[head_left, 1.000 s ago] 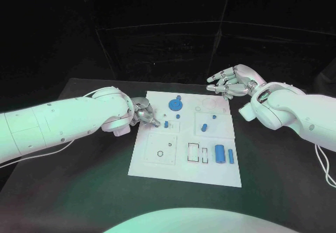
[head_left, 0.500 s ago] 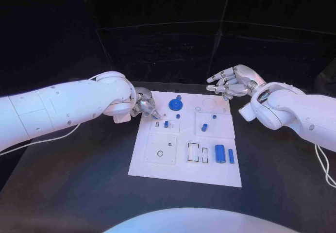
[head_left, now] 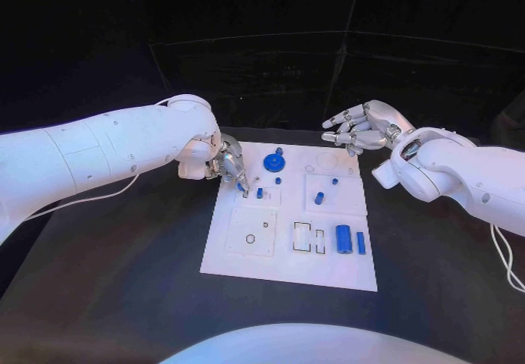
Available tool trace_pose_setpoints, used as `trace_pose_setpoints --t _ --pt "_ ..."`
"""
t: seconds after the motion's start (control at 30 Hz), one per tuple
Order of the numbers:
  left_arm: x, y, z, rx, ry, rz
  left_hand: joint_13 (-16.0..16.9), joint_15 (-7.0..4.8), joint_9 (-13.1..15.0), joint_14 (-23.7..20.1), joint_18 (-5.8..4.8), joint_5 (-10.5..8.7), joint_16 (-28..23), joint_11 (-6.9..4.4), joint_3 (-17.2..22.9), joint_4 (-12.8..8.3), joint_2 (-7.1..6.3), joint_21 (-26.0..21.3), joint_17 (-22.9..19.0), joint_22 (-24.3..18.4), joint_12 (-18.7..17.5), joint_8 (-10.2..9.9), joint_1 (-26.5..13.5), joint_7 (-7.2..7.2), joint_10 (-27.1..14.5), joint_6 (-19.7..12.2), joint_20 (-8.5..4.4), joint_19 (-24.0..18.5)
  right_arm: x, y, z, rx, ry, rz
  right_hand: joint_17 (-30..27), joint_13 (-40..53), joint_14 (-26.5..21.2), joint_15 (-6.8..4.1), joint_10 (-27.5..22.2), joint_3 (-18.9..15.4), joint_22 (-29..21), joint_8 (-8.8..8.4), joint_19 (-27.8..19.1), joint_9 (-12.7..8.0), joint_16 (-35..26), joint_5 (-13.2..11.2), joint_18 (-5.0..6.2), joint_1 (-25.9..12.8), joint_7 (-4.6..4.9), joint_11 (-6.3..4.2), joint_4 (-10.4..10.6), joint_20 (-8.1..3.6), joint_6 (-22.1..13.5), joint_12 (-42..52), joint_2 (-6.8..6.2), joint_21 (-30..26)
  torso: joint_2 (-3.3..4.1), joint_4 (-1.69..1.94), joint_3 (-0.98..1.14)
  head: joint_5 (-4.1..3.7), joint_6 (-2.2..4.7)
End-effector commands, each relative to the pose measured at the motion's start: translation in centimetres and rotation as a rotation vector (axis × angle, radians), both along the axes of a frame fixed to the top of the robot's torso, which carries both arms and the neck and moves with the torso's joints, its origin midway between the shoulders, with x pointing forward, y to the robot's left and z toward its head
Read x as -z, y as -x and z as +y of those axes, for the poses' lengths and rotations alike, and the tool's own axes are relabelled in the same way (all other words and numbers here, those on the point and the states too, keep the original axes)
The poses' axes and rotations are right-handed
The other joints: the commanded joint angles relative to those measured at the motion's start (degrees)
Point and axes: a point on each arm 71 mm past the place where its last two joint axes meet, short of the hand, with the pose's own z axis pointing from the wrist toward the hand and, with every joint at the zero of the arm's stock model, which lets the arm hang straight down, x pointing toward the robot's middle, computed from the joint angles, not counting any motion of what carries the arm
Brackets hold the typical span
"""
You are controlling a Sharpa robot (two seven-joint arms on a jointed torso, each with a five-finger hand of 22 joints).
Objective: Assemble the parts on the task board
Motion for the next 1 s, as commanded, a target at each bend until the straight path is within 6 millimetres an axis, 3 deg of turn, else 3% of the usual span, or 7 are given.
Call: trace_pose_setpoints --t 0.03,1.0 --pt "0.1 0.0 -0.2 0.026 -0.024 0.036 0.04 0.27 -0.06 5.95 0.59 0.25 0.36 0.23 5.12 -5.2 0.69 0.04 15.1 0.09 -0.25 -0.19 0.25 -0.05 -0.29 -0.2 0.18 0.17 -0.1 0.0 0.1 -0.005 -0.003 -0.001 0.03 -0.07 -0.25 -0.09 -0.32 -0.25 -0.06 0.38 0.22 0.06 -0.24 0.28 0.28 0.57 -0.01 0.14 0.05 0.02 -0.32 0.35 0.23 -0.28 -0.02 0.07 -0.05 0.1 -0.12" --pt "0.8 0.4 -1.7 0.038 -0.072 -0.078 0.58 0.26 -0.07 5.95 0.51 0.26 0.36 0.23 5.11 -5.77 1.06 0.38 15.1 0.5 0.11 -0.22 0.42 -0.02 0.06 -0.21 0.17 0.28 -0.1 0.0 0.3 -0.009 -0.005 -0.003 -0.01 -0.09 -0.25 -0.09 -0.33 -0.26 -0.05 0.39 0.23 0.06 -0.28 0.33 0.28 0.59 -0.01 0.14 0.05 0.02 -0.32 0.35 0.23 -0.28 -0.06 0.15 -0.15 0.28 -0.41"
